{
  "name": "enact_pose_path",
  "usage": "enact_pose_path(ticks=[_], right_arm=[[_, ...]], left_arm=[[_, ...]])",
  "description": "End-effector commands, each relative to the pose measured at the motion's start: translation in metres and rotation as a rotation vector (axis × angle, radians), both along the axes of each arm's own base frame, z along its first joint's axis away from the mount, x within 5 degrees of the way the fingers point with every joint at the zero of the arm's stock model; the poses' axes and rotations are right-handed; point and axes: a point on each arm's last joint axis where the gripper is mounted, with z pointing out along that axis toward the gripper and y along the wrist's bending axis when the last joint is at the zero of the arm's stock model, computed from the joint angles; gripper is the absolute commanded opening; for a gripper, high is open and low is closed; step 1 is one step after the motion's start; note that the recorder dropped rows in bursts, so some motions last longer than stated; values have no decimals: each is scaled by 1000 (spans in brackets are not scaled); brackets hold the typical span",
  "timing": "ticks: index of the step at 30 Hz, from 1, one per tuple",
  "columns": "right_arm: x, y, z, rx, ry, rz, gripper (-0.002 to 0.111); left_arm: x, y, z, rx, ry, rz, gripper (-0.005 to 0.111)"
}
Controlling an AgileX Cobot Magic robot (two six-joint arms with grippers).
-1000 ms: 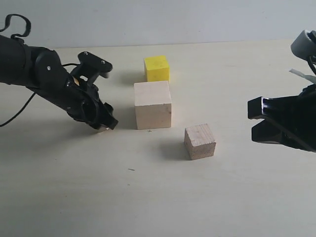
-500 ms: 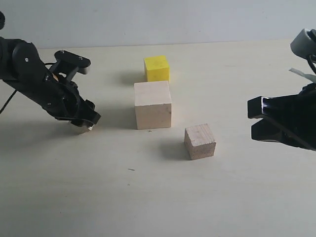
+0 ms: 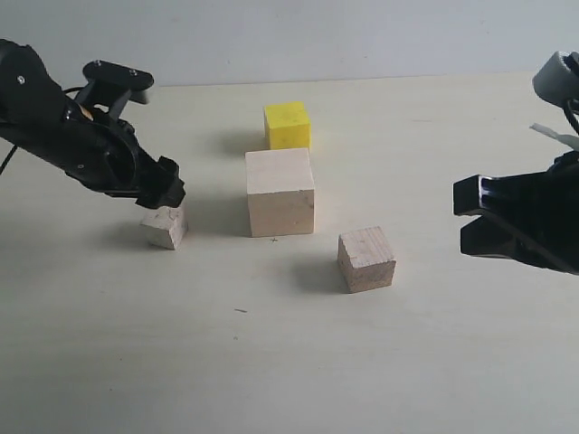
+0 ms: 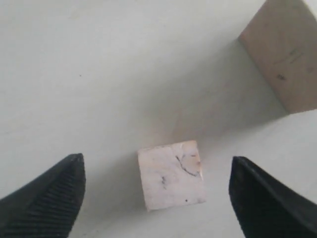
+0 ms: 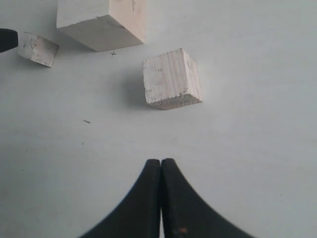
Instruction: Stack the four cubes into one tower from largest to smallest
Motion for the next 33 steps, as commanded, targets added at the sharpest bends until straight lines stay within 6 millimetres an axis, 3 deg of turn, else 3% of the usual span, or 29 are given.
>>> enact_pose_path(ticks=[1,7,13,17,21,26,30,33], right_arm=[[8,0,6,12,-92,-20,0],[28,1,4,-4,-223,-62,0],[51,8,-14,-35,-194,-79,0],[67,15,-7,-59,-222,-36,0],[85,23,20,-62,-328,8,0],[106,32,46,-79,-423,59,0],[121,39,44,-114,-418,97,0],[131,41,27,-140,-331,111,0]], left_arm=[[-4,-3,15,-64,-22,37,77],[-9,-6,25,-100,-16,48,75],[-17,-4,53,-138,-80,46,47],[-28,1,82,-168,-149,37,36],[-43,8,110,-198,-192,35,35],[-61,14,129,-214,-175,44,35],[-71,20,145,-225,-229,56,35],[-78,23,158,-257,-280,73,34]])
